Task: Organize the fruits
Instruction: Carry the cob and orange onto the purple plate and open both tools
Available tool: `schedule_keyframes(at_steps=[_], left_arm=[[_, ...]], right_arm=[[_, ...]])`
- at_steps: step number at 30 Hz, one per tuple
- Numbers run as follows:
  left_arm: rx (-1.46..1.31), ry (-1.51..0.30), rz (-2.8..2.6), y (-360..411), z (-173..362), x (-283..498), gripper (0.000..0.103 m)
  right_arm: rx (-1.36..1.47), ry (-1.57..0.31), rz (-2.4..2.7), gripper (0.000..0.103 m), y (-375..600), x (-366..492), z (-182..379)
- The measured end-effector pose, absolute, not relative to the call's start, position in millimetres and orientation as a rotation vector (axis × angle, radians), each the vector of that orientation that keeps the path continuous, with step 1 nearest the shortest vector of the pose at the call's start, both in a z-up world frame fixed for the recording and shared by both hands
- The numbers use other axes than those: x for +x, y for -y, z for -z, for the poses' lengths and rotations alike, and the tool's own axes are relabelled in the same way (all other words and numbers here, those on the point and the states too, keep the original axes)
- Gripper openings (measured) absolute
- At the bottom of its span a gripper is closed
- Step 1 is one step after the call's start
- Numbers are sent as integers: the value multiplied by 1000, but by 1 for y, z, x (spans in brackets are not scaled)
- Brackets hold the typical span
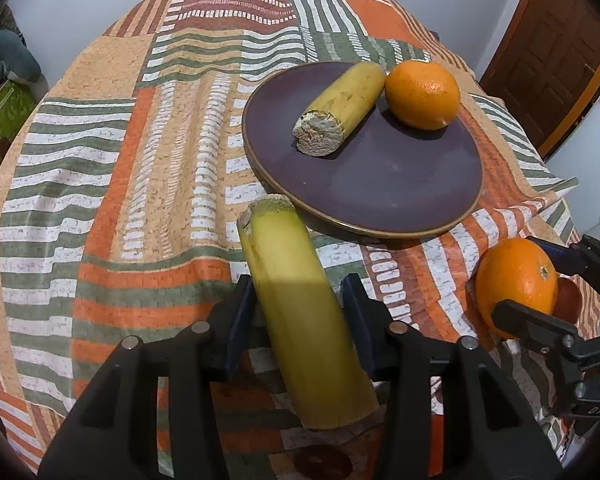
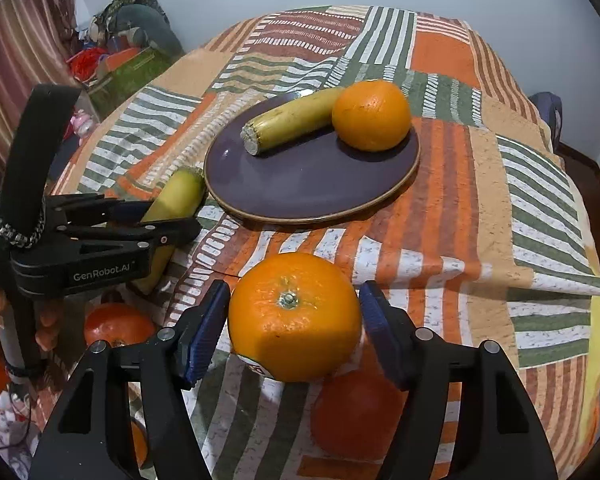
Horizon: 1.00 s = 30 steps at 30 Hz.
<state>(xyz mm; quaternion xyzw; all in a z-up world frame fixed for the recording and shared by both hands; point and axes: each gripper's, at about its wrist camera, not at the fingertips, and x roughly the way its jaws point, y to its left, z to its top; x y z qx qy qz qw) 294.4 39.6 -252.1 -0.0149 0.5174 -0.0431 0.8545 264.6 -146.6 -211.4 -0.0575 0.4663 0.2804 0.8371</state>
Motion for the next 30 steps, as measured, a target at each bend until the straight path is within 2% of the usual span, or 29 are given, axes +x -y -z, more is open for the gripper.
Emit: schedule_keyframes(at_steps=[11, 22, 30], left_arm=[[-39, -1013, 138, -37, 215, 271, 37], [-54, -896, 157, -41, 164, 262, 36], [-54, -850, 158, -39, 145, 282, 36]], right_arm=[[-106, -961, -581, 62, 154, 259, 204], [-84, -852, -541, 62, 164, 271, 164], [-92, -824, -531, 62, 157, 291, 156]])
